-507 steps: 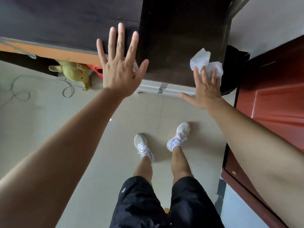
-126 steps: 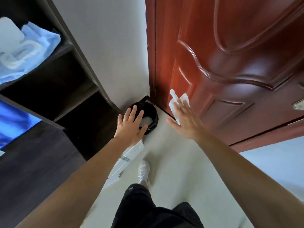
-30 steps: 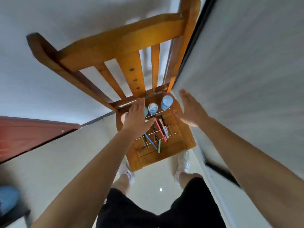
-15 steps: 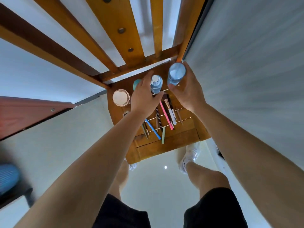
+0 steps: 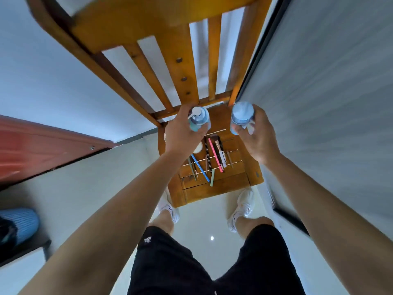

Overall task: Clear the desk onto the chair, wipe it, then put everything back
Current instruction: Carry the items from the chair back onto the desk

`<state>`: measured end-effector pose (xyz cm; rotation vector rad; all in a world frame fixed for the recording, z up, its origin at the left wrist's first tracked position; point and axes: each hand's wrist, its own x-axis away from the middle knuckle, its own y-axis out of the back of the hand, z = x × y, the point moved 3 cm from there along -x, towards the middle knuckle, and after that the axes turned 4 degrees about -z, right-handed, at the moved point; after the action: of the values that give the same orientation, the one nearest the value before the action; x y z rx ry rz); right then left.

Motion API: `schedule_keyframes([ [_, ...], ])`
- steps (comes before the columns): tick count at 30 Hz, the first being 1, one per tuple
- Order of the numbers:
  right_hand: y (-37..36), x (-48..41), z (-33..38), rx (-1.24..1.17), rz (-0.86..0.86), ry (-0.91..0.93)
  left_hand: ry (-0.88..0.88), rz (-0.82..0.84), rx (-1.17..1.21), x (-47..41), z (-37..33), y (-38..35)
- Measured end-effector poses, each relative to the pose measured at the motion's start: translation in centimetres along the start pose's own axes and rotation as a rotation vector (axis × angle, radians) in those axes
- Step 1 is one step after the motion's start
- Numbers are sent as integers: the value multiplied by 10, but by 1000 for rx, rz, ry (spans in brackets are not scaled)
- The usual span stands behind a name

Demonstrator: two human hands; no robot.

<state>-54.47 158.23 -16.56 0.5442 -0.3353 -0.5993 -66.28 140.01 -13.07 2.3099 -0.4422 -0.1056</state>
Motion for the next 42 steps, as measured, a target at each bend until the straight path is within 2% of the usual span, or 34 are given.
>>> schedule_keyframes([
  [4,31,17,86,-120,18,136,-25,-162,21,30,-49,91],
  [11,37,51,276,-219,283,504,22,-635,20,119,-101,270],
  [15,12,107,381,-264,441,720,142,-894,-69,189,-101,370],
  [20,-40,231,474,-384,593,942,213,-1118,-120,313,-66,469],
  [26,-134,421,548,-494,820,1011,318,-1303,-216,506,1,572],
  [32,-226,609,585,-495,1082,1065,517,-1427,-290,675,68,630],
  [37,-299,728,595,-434,1280,1089,671,-1558,-275,770,132,654],
  [42,-386,819,602,-373,1408,1127,798,-1592,-255,831,211,683],
])
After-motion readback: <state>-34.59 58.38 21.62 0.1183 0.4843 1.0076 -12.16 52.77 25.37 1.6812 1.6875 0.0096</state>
